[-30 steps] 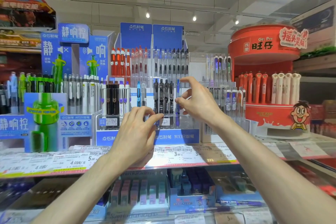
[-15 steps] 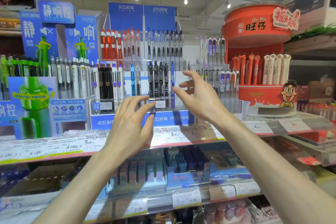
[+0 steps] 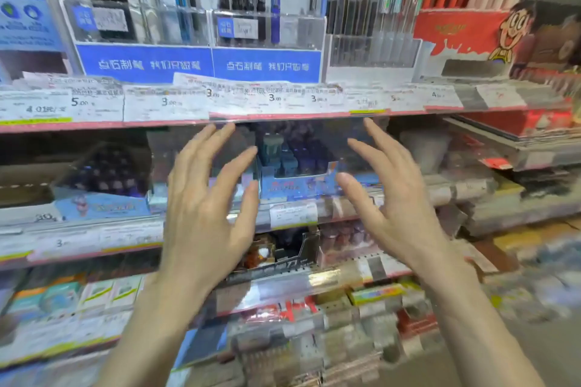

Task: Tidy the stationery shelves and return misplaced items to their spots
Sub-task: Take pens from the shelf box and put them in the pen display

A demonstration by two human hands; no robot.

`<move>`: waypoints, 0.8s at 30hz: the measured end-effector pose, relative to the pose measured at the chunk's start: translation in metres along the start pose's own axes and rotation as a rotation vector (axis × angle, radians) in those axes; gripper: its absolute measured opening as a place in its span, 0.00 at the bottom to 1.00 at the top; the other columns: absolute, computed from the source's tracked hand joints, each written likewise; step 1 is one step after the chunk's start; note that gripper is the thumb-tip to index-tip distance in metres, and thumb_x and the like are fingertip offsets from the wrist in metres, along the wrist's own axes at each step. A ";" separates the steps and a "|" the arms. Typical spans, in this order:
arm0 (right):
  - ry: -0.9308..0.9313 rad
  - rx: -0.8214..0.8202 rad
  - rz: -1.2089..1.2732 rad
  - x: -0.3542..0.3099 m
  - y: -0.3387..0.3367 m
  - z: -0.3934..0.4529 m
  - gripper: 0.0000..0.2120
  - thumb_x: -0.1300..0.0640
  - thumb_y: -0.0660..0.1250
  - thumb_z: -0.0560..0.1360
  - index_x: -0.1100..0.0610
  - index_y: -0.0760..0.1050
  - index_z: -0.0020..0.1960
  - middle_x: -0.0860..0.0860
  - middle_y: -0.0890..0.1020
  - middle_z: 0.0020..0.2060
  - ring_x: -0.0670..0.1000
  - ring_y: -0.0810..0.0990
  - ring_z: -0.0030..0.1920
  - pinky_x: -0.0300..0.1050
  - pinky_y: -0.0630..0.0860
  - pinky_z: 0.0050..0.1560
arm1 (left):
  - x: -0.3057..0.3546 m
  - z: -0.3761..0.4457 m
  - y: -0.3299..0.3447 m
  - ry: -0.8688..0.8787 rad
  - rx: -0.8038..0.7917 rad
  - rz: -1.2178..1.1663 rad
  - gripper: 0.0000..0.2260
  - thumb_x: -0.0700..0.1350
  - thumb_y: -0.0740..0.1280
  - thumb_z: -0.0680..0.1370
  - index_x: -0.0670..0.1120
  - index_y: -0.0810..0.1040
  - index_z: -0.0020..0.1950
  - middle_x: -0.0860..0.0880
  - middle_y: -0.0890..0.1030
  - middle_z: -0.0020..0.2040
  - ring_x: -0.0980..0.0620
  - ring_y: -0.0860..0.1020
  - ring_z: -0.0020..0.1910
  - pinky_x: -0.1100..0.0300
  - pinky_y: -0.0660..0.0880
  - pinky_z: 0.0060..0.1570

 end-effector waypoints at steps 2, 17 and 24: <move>0.058 0.047 0.055 0.016 0.005 -0.025 0.24 0.45 0.63 0.80 0.58 0.72 0.70 0.53 0.68 0.75 0.53 0.66 0.75 0.56 0.64 0.74 | 0.007 -0.022 0.014 -0.113 -0.027 -0.040 0.16 0.42 0.67 0.78 0.41 0.79 0.65 0.42 0.73 0.69 0.40 0.71 0.68 0.48 0.67 0.68; 0.426 -0.183 0.181 0.160 0.010 -0.087 0.24 0.38 0.60 0.79 0.46 0.67 0.71 0.42 0.74 0.57 0.45 0.76 0.51 0.46 0.73 0.51 | 0.072 -0.085 0.123 -0.542 -0.215 0.002 0.18 0.48 0.64 0.78 0.47 0.75 0.68 0.53 0.73 0.64 0.54 0.71 0.65 0.76 0.55 0.65; 0.084 -0.247 0.059 0.146 0.021 -0.010 0.19 0.42 0.63 0.79 0.50 0.74 0.65 0.45 0.75 0.52 0.48 0.76 0.47 0.46 0.72 0.47 | 0.046 -0.057 0.121 -0.388 -0.228 0.190 0.17 0.50 0.61 0.79 0.47 0.76 0.66 0.50 0.74 0.63 0.48 0.73 0.62 0.57 0.70 0.59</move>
Point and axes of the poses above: each hand's wrist, its own z-axis towards the middle knuckle, its own y-axis out of the palm, x = y × z, the point moved 2 cm from there along z, towards the middle knuckle
